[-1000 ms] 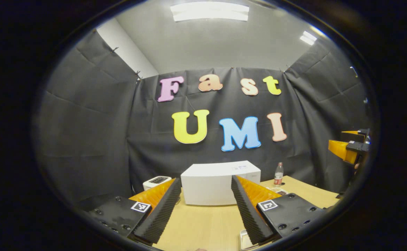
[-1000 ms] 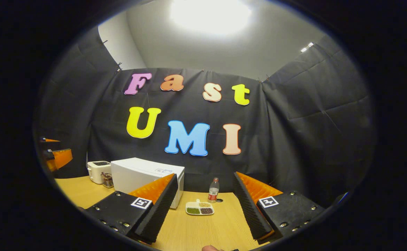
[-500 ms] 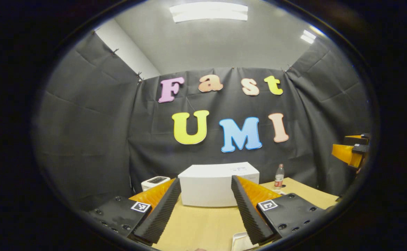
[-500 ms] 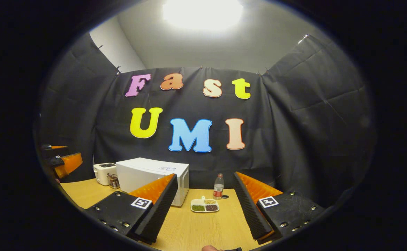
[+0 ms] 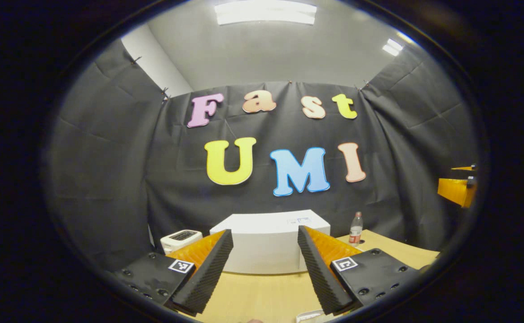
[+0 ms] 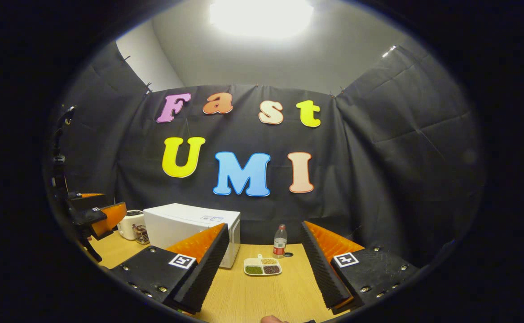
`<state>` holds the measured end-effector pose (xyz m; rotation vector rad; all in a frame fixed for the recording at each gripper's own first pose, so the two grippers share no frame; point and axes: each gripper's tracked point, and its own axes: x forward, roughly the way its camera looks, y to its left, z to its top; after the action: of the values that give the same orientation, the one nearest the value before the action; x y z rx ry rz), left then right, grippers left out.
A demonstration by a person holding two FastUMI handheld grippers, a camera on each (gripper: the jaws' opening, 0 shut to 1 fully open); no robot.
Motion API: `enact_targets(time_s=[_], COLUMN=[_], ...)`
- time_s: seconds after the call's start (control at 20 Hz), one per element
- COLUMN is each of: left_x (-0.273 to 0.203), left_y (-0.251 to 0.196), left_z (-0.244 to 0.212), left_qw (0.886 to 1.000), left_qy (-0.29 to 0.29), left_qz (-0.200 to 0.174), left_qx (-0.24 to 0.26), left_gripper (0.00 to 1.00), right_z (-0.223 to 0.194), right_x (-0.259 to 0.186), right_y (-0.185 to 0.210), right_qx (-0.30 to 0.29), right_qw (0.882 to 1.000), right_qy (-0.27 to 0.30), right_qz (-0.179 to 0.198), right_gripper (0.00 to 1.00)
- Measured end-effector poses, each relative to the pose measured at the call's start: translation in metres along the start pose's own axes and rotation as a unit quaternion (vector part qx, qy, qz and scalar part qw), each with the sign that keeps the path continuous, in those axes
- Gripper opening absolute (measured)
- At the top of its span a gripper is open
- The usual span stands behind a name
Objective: Open the microwave oven with the left hand, put the food in, and close the microwave oven.
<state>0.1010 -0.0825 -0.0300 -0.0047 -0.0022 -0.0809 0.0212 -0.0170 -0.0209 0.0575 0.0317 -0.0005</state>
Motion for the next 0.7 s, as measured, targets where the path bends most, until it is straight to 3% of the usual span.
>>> enact_targets(time_s=[0.7], left_x=[0.142], left_y=[-0.051], left_z=[-0.076], left_qw=[0.996], left_qy=[0.036], left_qz=[-0.084], left_qx=[0.004], left_gripper=[0.96], right_z=[-0.011], right_x=[0.030], right_y=[-0.018], right_qx=[-0.027], right_qw=[0.996], right_qy=[0.019], right_qz=[-0.088], right_gripper=[0.95])
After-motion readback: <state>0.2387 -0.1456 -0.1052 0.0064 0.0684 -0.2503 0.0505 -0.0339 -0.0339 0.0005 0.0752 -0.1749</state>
